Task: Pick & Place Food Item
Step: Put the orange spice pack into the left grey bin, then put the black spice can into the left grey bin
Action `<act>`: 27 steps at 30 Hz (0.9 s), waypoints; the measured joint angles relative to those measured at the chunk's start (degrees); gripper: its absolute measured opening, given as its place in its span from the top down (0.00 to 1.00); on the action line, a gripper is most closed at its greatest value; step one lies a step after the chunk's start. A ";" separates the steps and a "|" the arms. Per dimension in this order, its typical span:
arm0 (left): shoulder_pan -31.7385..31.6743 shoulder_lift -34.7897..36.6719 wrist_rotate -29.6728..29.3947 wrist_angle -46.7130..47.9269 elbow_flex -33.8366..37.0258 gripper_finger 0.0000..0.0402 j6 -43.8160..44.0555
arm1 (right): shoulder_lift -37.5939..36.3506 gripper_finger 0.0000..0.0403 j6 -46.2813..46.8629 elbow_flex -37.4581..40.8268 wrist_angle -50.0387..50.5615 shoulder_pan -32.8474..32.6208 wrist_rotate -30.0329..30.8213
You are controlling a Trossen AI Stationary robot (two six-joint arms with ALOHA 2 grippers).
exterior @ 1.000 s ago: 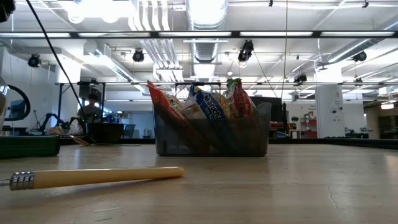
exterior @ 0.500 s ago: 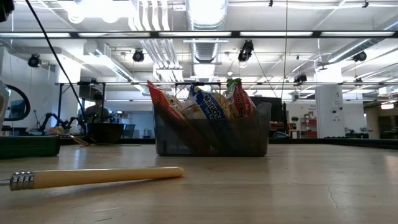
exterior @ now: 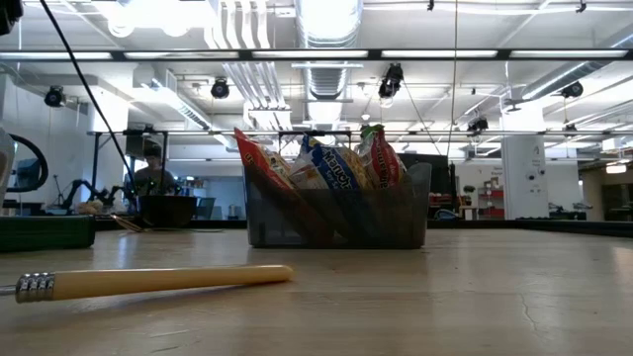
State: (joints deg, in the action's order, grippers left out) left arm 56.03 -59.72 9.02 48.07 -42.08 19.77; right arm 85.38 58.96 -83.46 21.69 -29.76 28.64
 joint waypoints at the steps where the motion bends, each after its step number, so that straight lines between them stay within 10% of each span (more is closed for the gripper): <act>1: 0.00 0.00 0.00 0.02 -0.27 0.64 0.00 | 0.00 0.37 -0.01 0.00 0.00 0.00 0.00; 12: -0.15 0.00 0.05 7.18 -2.95 0.61 8.88 | 0.02 0.37 -1.00 0.00 -0.05 0.00 -0.02; 27: -10.50 0.00 -4.67 13.45 -3.71 0.61 49.98 | 0.02 0.37 -3.20 0.00 -0.16 0.00 -0.07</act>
State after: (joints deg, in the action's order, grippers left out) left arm 45.53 -59.72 4.35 61.52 -45.78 69.75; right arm 85.41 55.76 -83.46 21.53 -29.76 28.58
